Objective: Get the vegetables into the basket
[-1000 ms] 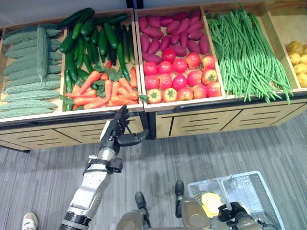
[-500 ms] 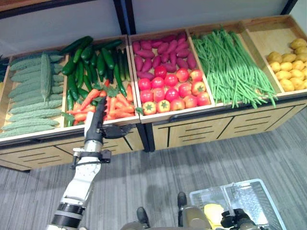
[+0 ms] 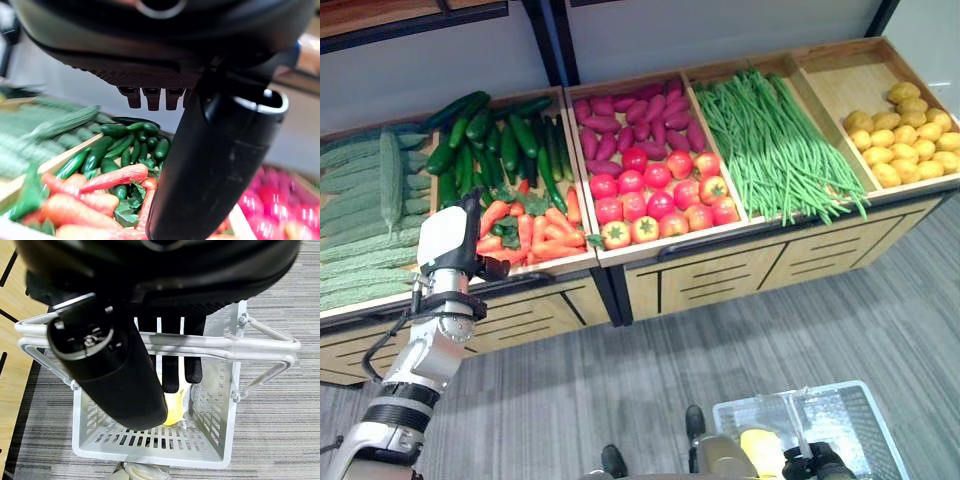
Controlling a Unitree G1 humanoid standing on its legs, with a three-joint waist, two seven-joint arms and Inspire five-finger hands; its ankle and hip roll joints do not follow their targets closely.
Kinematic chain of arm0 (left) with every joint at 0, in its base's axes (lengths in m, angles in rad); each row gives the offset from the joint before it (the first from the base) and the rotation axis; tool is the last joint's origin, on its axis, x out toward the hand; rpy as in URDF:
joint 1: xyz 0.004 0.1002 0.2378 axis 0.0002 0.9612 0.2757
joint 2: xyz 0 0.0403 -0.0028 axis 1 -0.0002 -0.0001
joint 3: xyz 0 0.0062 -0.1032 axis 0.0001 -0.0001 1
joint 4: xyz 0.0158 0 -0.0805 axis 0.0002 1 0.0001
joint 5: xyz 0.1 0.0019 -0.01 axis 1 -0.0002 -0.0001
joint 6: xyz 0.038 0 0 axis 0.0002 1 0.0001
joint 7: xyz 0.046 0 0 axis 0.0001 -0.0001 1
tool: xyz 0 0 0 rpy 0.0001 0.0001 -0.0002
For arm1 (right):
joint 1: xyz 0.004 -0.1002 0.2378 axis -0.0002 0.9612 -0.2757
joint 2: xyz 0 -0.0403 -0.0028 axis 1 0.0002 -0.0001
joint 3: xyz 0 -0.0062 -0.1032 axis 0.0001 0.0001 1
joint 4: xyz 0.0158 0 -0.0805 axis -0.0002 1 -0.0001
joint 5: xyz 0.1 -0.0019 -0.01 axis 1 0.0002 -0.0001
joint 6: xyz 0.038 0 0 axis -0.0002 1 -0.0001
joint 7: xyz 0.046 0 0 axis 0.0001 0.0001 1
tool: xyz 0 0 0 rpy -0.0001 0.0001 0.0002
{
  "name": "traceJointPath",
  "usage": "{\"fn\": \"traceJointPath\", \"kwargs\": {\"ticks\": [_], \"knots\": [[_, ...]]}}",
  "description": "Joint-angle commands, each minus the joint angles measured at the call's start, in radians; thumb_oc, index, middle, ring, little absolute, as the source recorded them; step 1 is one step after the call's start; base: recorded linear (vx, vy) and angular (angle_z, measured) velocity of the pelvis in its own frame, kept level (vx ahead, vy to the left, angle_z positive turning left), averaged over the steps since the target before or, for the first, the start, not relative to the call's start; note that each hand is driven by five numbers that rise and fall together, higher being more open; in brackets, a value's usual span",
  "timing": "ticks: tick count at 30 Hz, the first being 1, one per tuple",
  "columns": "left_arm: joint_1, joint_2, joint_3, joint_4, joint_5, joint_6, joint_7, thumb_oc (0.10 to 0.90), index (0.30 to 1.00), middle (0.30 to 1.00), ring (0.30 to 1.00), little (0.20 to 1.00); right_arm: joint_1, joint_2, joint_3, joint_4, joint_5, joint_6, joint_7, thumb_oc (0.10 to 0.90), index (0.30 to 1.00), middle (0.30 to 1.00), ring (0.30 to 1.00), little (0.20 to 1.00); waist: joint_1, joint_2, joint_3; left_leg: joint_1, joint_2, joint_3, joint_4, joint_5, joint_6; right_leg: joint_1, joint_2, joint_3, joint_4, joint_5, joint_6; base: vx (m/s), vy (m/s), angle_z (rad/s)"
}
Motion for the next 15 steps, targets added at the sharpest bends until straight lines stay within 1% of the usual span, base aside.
{"fn": "traceJointPath", "kwargs": {"ticks": [1,5,10,15], "knots": [[-0.177,0.097,0.014,-0.023,0.105,-0.006,0.028,0.9,1.0,1.0,1.0,1.0,0.004,-0.001,0.043,0.012,-0.015,-0.023,-0.02,0.4,0.3,0.3,0.3,0.3,-0.02,-0.065,-0.034,0.048,0.004,-0.01,0.0,-0.051,-0.042,0.041,-0.078,0.045,-0.106,0.104,0.114,0.01,0.001,-0.06],[-0.265,0.125,-0.09,0.067,0.131,-0.005,0.011,0.9,1.0,1.0,1.0,1.0,0.006,-0.004,0.058,0.013,-0.021,-0.025,-0.019,0.4,0.3,0.3,0.3,0.3,-0.032,-0.063,-0.031,0.046,0.003,-0.003,0.0,-0.048,-0.044,0.036,-0.075,0.054,-0.107,0.108,0.115,0.02,0.002,-0.07],[-0.357,0.111,-0.194,0.205,0.145,0.022,-0.003,0.9,1.0,1.0,1.0,1.0,0.005,-0.001,0.069,0.021,-0.021,-0.022,-0.029,0.4,0.3,0.3,0.3,0.3,-0.042,-0.061,-0.024,0.025,0.006,0.006,0.0,-0.038,-0.049,0.015,-0.068,0.062,-0.116,0.121,0.115,0.0,-0.002,-0.16],[-0.362,0.089,-0.207,0.26,0.14,0.037,-0.013,0.9,1.0,1.0,1.0,1.0,0.001,0.002,0.069,0.03,-0.021,-0.015,-0.035,0.4,0.3,0.3,0.3,0.3,-0.042,-0.063,-0.019,0.015,0.008,0.009,0.0,-0.032,-0.052,0.01,-0.067,0.063,-0.121,0.127,0.115,0.0,-0.005,-0.05]]}}
